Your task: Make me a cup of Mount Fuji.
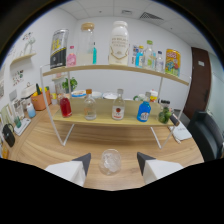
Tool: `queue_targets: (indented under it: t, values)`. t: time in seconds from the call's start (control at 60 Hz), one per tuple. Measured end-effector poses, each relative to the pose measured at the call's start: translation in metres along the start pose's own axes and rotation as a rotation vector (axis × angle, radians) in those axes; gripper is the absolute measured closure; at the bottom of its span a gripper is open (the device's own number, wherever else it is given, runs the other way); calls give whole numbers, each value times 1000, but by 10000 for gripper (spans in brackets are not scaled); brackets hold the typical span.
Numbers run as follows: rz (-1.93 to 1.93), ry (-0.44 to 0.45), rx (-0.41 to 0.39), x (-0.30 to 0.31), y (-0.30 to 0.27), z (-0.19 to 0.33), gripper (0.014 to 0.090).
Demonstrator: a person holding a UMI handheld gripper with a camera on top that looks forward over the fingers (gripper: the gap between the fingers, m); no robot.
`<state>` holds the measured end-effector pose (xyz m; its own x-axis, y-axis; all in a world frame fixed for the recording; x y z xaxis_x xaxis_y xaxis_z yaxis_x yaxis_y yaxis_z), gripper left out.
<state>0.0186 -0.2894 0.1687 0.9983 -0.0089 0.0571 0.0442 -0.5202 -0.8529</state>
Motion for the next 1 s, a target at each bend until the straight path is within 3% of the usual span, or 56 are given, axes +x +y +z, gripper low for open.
queue_targets:
  t: [0.117, 0.133, 0.15, 0.3, 0.317, 0.333, 0.35, 0.5, 0.683, 0.883, 1.0]
  values:
    - [4, 0, -10, 7, -2, -3, 184]
    - [6, 0, -12, 7, -2, -4, 223]
    - [8, 1, -14, 8, -2, -5, 184]
    - [7, -8, -25, 3, 15, -20, 188]
    - [5, -10, -21, 1, 15, -22, 189]
    - [4, -13, -16, -1, 15, -25, 243]
    - [3, -17, -9, -3, 14, -27, 192]
    - [21, -70, 105, -39, -17, -23, 184]
    - [60, -104, 239, -67, -75, 15, 179]
    - [80, -68, 272, -71, -111, 81, 190]
    - [70, -30, 250, -69, -114, 117, 300]
